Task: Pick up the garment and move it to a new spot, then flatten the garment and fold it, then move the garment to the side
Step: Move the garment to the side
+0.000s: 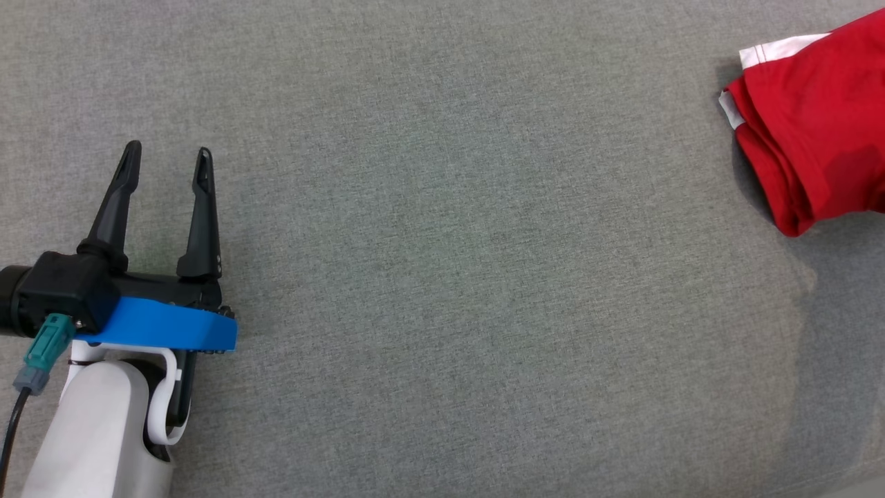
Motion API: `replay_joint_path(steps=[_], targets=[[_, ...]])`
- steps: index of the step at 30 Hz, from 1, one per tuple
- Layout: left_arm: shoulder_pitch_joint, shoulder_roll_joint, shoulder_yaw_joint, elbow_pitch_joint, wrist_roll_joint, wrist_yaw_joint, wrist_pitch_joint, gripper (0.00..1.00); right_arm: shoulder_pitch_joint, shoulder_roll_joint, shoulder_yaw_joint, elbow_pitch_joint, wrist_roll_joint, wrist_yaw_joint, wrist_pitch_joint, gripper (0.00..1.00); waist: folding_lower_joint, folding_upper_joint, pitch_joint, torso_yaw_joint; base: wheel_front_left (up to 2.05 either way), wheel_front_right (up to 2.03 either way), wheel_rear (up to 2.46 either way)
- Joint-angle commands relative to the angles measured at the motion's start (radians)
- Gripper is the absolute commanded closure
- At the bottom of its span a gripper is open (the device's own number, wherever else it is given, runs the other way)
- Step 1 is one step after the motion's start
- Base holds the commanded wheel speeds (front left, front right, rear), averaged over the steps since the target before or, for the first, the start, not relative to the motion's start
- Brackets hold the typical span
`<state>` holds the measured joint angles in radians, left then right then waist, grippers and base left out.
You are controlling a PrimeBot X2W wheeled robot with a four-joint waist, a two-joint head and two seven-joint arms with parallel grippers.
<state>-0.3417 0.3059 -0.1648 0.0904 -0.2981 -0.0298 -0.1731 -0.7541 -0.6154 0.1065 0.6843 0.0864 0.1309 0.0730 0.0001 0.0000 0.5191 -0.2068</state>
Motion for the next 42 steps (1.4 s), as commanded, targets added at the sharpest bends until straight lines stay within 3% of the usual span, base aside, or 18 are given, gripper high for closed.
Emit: replay_joint_path(steps=[1,2,3,4,10,17,22,30,36,42], targets=[[0.003,0.004,0.003,-0.006,-0.004,0.004,0.001,0.00,0.017,0.019,-0.019,-0.007,-0.022,0.000,-0.011,1.00,-0.0001,0.0000,-0.002,0.000,0.00,0.00,0.00],[0.003,0.003,0.001,-0.006,-0.005,0.005,0.001,0.00,0.021,0.027,-0.026,-0.009,-0.032,0.000,-0.010,0.73,-0.0001,0.0000,-0.005,0.000,0.00,0.00,0.00],[0.004,0.001,0.000,-0.004,-0.006,0.006,0.000,0.00,0.025,0.034,-0.032,-0.012,-0.038,0.000,-0.009,0.29,-0.0001,0.0000,-0.008,0.001,0.00,0.00,0.00],[0.005,-0.002,-0.003,0.001,-0.007,0.007,-0.002,0.00,0.028,0.041,-0.043,-0.015,-0.046,0.000,-0.010,0.00,-0.0001,0.0000,-0.014,0.001,0.00,0.00,0.00],[0.020,-0.016,-0.013,0.031,-0.020,0.005,-0.018,0.00,0.072,0.072,-0.095,-0.036,-0.093,0.000,-0.006,0.00,-0.0001,0.0000,-0.069,0.011,0.00,0.00,0.00],[0.092,-0.062,-0.020,0.125,-0.052,0.004,-0.061,0.00,0.223,0.146,-0.166,-0.154,-0.075,0.000,-0.052,0.00,-0.0001,0.0000,-0.242,0.059,0.00,0.00,0.00],[0.159,-0.080,-0.012,0.183,-0.069,0.006,-0.079,0.00,0.397,0.268,-0.222,-0.333,0.003,0.000,-0.090,0.00,-0.0001,0.0000,-0.349,0.102,0.00,0.00,0.00],[0.261,-0.097,0.018,0.218,-0.072,0.010,-0.092,0.00,0.686,0.453,-0.221,-0.580,0.113,0.000,-0.080,0.00,-0.0001,0.0000,-0.457,0.168,0.00,0.00,0.00],[0.312,-0.115,0.034,0.206,-0.059,-0.003,-0.093,0.00,0.766,0.491,-0.202,-0.600,0.139,0.000,-0.091,0.00,-0.0001,0.0000,-0.500,0.203,0.00,0.00,0.00],[0.335,-0.132,0.048,0.219,-0.047,-0.017,-0.093,0.00,0.760,0.487,-0.201,-0.583,0.122,0.000,-0.108,0.00,-0.0001,0.0000,-0.522,0.215,0.00,0.00,0.00]])
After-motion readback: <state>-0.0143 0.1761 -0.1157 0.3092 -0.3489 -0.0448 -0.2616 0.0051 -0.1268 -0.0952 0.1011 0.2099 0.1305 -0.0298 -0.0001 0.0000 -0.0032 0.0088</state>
